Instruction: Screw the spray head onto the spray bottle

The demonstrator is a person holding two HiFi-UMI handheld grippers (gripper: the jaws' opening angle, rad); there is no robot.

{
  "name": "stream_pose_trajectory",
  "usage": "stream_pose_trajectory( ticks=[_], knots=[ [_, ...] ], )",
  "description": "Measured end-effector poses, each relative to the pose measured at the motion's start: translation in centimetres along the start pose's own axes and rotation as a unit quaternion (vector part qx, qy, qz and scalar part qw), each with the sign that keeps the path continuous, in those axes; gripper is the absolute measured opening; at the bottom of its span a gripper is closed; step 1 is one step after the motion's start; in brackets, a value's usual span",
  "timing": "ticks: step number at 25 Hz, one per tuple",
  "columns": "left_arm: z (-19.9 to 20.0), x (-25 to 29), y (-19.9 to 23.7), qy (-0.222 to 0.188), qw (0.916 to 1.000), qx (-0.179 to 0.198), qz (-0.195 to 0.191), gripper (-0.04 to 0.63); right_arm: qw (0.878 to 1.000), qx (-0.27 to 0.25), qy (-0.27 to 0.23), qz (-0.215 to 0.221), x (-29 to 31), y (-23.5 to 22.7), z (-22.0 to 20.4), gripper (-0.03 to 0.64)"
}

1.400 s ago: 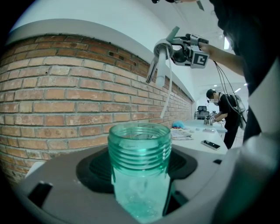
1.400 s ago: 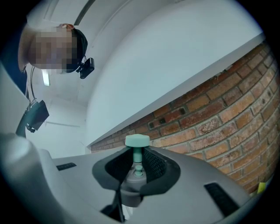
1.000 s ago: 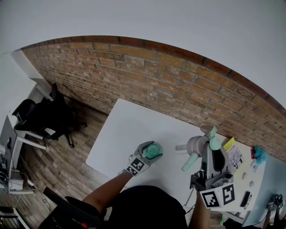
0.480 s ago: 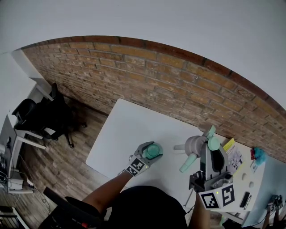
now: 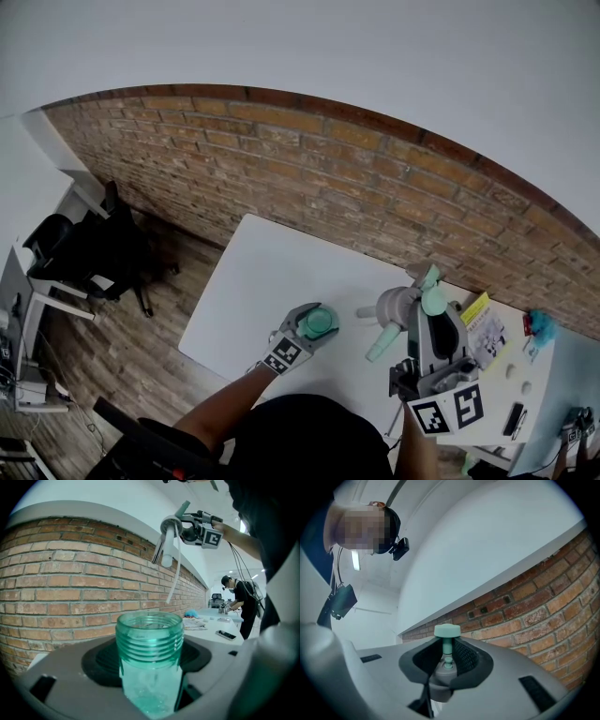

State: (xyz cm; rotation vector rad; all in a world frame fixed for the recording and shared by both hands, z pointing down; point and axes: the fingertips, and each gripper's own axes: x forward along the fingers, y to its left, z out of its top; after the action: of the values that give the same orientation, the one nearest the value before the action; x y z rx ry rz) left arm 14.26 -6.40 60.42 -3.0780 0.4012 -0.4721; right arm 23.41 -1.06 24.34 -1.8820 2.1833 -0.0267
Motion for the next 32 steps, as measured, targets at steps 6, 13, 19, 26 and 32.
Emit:
stream_pose_trajectory(
  ticks=[6,13,19,26,32],
  knots=[
    [0.0,0.0,0.1,0.001,1.0,-0.001,-0.001,0.322,1.0,-0.003,-0.001,0.015,0.8,1.2,0.3,0.066],
    [-0.1,0.0,-0.1,0.005,1.0,-0.002,-0.003,0.322,0.999,-0.015,-0.003,0.042,1.9,2.7,1.1,0.066],
    [-0.2,-0.1,0.0,0.007,1.0,-0.004,-0.004,0.322,0.998,-0.014,0.009,0.061,2.8,3.7,0.4,0.066],
    [-0.1,0.1,0.1,0.005,1.0,-0.005,-0.001,0.322,0.996,-0.021,0.018,0.082,3.7,4.9,0.1,0.066],
    [0.0,0.2,0.2,0.003,1.0,-0.003,0.001,0.322,0.995,-0.026,0.025,0.089,4.1,5.2,-0.3,0.066]
  ],
)
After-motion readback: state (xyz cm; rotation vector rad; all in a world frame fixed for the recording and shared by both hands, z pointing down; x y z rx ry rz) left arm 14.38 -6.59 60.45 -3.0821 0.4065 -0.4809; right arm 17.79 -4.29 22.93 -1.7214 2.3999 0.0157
